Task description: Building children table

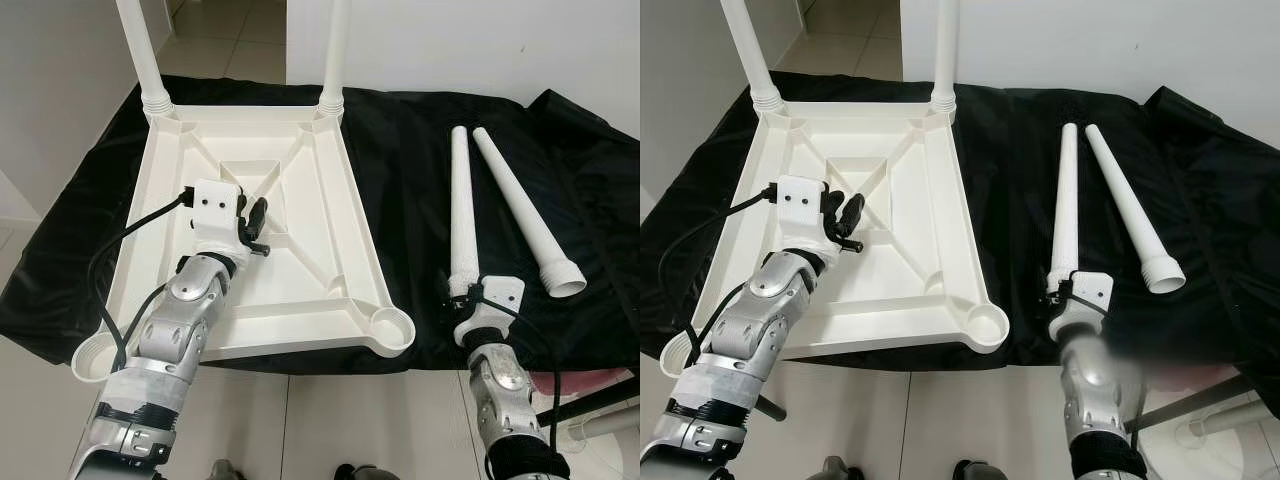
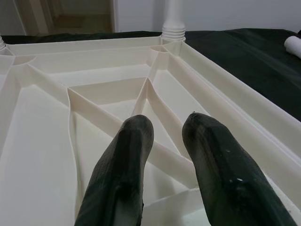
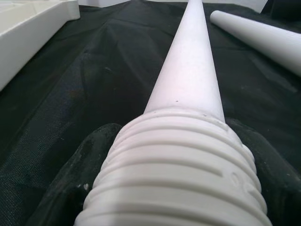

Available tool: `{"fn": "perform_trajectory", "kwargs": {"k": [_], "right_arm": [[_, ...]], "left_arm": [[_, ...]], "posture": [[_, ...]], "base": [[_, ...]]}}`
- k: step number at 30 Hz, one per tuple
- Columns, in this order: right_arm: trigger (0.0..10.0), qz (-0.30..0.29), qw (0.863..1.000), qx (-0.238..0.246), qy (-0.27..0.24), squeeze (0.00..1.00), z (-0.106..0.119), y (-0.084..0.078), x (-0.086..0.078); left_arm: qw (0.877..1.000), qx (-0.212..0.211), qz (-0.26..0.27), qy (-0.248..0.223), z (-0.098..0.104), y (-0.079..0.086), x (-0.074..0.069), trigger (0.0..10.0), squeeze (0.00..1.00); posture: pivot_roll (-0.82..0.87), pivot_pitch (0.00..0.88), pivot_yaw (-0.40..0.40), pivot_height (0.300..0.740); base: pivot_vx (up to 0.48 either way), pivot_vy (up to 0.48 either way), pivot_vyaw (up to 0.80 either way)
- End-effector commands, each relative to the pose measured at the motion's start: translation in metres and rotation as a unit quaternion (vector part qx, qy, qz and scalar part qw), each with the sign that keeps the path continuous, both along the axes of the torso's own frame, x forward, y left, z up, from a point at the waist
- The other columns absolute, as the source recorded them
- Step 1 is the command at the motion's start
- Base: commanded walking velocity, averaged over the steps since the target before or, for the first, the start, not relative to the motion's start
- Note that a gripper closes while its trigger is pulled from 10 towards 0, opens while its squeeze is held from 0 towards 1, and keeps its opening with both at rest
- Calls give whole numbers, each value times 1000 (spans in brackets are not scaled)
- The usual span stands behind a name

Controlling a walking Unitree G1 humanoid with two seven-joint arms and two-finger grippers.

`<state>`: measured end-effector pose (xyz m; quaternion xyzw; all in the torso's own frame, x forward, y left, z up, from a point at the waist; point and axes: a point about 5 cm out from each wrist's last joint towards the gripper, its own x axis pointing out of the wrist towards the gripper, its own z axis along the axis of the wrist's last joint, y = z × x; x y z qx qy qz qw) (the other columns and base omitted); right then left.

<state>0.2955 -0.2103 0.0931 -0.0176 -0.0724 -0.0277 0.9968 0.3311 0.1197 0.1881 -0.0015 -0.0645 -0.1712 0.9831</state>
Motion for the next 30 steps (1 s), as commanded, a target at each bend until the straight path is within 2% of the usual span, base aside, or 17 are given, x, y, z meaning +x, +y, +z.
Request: {"fn": "perform_trajectory", "kwargs": {"k": [1, 9, 12, 17, 23, 25, 30], "right_arm": [[10000, -6, 1000, 3, 8, 0, -3, 1, 1], [10000, -2, 999, -4, -43, 0, 21, 3, 5], [10000, 4, 997, -9, -81, 0, 38, 8, 3], [10000, 10, 994, -18, -111, 0, 49, 17, 0], [10000, 12, 993, -14, -118, 0, 53, 21, -2], [10000, 23, 991, -27, -129, 0, 59, 28, -5], [10000, 28, 990, -32, -134, 0, 62, 31, -5]], "left_arm": [[997, 20, -71, 7, -5, -8, -3, 10000, 0], [997, 32, -64, 3, -3, -4, 1, 10000, 0], [996, 34, -84, 7, -3, -7, 0, 10000, 0], [994, 38, -100, 8, -3, -9, -1, 10000, 0], [993, 44, -110, 10, -4, -10, -2, 10000, 0], [992, 45, -117, 6, -2, -11, -1, 10000, 0], [992, 47, -120, 5, -2, -12, -2, 10000, 0]], "posture": [[-14, 116, -31, 740], [-33, 127, -37, 740], [-30, 132, -26, 740], [-23, 137, -19, 740], [-15, 135, -18, 740], [-5, 127, -28, 740], [-3, 114, -29, 740]], "base": [[0, 0, 0], [0, 0, 0], [0, 0, 0], [0, 0, 0], [0, 0, 0], [0, 0, 0], [0, 0, 0]]}}
